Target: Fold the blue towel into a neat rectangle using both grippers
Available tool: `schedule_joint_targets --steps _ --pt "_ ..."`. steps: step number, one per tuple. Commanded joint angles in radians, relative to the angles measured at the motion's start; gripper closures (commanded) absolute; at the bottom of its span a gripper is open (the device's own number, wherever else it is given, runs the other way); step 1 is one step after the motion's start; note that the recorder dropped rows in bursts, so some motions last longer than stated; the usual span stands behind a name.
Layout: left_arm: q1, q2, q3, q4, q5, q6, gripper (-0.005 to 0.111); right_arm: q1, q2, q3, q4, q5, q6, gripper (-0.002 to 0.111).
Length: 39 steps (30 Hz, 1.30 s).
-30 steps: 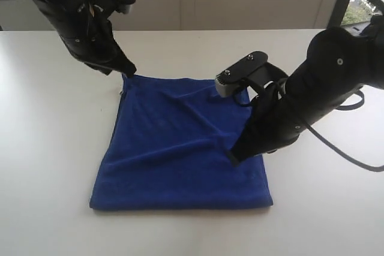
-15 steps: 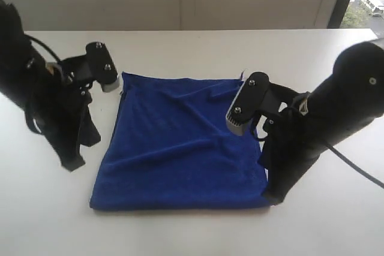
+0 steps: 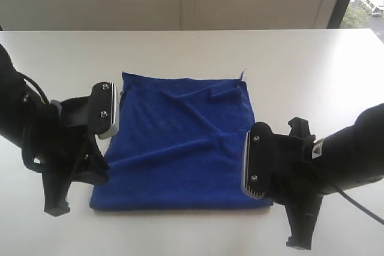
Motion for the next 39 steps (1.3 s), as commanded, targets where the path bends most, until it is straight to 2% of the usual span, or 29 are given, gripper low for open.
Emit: schedule_joint_targets --steps 1,4,5,7,12,17,30,32,33,36,39 --pt "0.003 -0.001 0.053 -0.148 -0.021 0.226 0.057 -0.001 -0.008 0.033 0.010 -0.064 -0.053 0.079" --pt "0.003 -0.001 0.087 -0.201 -0.064 0.316 0.051 -0.001 -0.008 0.037 0.010 -0.079 -0.053 0.072" --pt "0.003 -0.001 0.099 -0.219 -0.071 0.356 0.049 -0.001 -0.008 0.037 0.010 -0.087 -0.053 0.062" --pt "0.003 -0.001 0.099 -0.235 -0.085 0.362 0.048 -0.001 -0.008 0.037 0.010 -0.087 -0.053 0.054" --pt "0.003 -0.001 0.099 -0.245 -0.107 0.362 0.043 -0.001 0.006 0.060 0.010 -0.139 -0.053 0.054" --pt "0.003 0.062 0.100 -0.241 -0.106 0.340 0.043 -0.001 0.108 0.060 0.014 -0.173 -0.053 0.054" --pt "0.003 0.161 0.100 -0.196 -0.121 0.340 0.044 -0.001 0.192 0.060 0.054 -0.194 -0.110 0.054" --pt "0.003 0.161 0.100 -0.196 -0.121 0.340 0.044 -0.001 0.202 0.060 0.054 -0.205 -0.120 0.058" --pt "0.003 0.161 0.100 -0.194 -0.121 0.340 0.048 -0.001 0.202 0.060 0.054 -0.208 -0.132 0.068" --pt "0.003 0.161 0.100 -0.173 -0.109 0.340 0.069 -0.001 0.197 0.058 0.054 -0.211 -0.132 0.094" --pt "0.003 0.161 0.100 -0.147 -0.106 0.340 0.092 -0.001 0.177 0.058 0.052 -0.203 -0.132 0.108"
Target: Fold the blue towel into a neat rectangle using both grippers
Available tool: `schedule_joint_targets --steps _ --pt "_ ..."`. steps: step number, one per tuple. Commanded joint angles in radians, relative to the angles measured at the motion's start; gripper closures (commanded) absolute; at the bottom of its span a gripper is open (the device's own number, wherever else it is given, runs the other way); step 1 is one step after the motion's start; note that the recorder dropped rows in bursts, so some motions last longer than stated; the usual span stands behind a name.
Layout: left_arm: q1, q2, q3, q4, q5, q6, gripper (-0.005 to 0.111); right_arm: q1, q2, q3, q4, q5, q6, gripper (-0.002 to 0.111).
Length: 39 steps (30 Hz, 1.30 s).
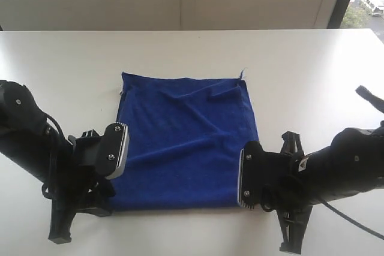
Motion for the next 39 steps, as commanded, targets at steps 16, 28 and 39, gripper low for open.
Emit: schedule_joint_targets --steps 16,28,39 --pt "0.003 -0.240 0.002 0.066 0.167 -0.093 0.107 -0.001 -0.358 0.007 -0.067 0.298 0.038 0.108" --pt "0.003 -0.155 0.015 0.053 0.153 -0.089 0.093 -0.001 -0.178 0.031 -0.066 0.192 0.038 0.086" --pt "0.001 -0.153 0.018 -0.065 0.191 0.038 0.050 -0.001 -0.224 0.031 -0.051 0.274 0.038 0.053"
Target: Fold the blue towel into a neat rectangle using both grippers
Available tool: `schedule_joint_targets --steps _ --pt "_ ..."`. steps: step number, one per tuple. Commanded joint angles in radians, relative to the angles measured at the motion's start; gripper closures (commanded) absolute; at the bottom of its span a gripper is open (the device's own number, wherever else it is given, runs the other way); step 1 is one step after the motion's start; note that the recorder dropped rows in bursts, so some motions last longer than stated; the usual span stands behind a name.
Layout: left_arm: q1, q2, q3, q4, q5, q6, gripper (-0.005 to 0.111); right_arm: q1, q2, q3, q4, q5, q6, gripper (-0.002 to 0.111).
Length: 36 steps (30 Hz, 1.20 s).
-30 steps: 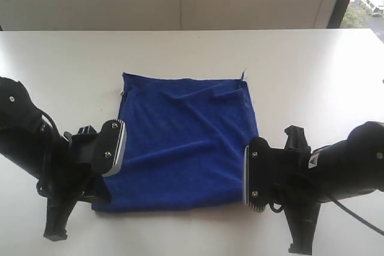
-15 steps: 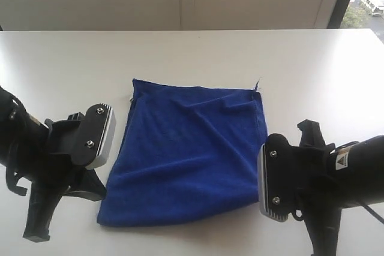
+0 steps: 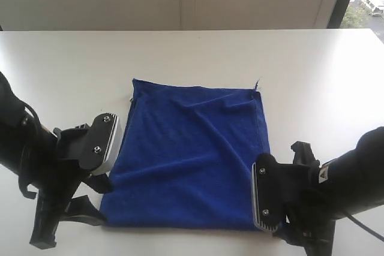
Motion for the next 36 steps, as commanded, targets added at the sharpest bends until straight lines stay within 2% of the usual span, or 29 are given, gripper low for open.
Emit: schedule_joint_targets --steps 1,7,12,24,28,33,34,36 --pt "-0.001 -0.002 0.015 -0.078 0.039 0.096 0.050 -0.001 -0.068 0.005 0.028 0.047 0.005 0.053" --pt "-0.006 0.031 0.056 -0.091 -0.005 0.194 0.050 0.018 -0.051 0.005 0.072 0.041 0.005 0.054" --pt "-0.006 0.069 0.058 -0.103 -0.040 0.194 0.050 0.052 0.004 0.005 0.070 0.024 0.002 0.054" --pt "-0.006 0.165 0.058 -0.106 -0.134 0.194 0.051 0.052 0.097 0.005 0.066 -0.009 0.002 0.056" --pt "-0.006 0.195 0.058 -0.106 -0.173 0.194 0.065 0.052 0.110 0.005 0.066 -0.009 0.002 0.064" --pt "-0.006 0.194 0.058 -0.106 -0.168 0.194 0.103 0.052 0.103 0.005 -0.014 -0.004 0.005 0.086" --pt "-0.006 0.194 0.058 -0.101 -0.160 0.194 0.106 0.052 0.099 0.005 -0.030 0.000 0.007 0.092" --pt "-0.006 0.184 0.058 -0.099 -0.141 0.194 0.107 0.052 0.082 0.003 -0.055 0.004 0.030 0.102"
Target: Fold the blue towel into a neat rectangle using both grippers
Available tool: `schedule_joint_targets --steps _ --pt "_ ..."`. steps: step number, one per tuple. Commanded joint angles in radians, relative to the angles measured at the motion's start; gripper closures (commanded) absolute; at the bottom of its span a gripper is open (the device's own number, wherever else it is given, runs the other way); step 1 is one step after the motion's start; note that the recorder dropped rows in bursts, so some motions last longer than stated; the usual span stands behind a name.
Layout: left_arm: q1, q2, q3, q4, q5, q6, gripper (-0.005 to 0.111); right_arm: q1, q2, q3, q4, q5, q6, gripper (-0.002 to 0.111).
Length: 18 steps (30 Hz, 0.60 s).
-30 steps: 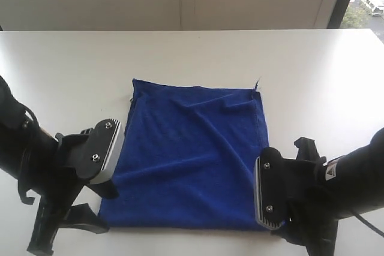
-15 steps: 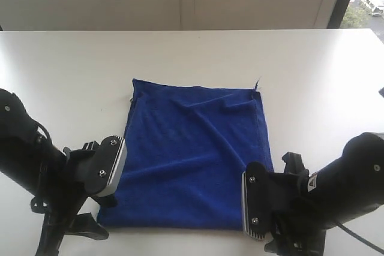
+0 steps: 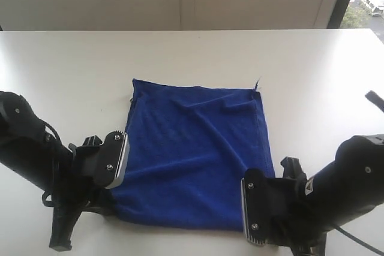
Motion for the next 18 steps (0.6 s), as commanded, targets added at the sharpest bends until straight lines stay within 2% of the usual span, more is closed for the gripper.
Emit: schedule_joint_targets --steps 1,6,11,14,18 --pt "-0.004 -0.004 0.014 0.025 0.071 0.000 0.107 0.001 -0.028 0.003 -0.088 0.010 0.053 0.106" --pt "-0.004 -0.123 0.014 0.068 0.134 -0.040 0.107 0.001 -0.144 0.003 -0.193 0.070 0.138 0.108" --pt "-0.004 -0.269 0.014 0.068 0.159 -0.096 0.107 0.001 -0.292 0.003 -0.196 0.106 0.141 0.108" --pt "-0.004 -0.331 0.014 0.068 0.128 -0.127 0.107 0.001 -0.368 0.003 -0.198 0.081 0.141 0.108" --pt "-0.004 -0.349 0.014 0.065 0.018 -0.197 0.107 -0.001 -0.403 0.003 -0.217 -0.034 0.179 0.108"
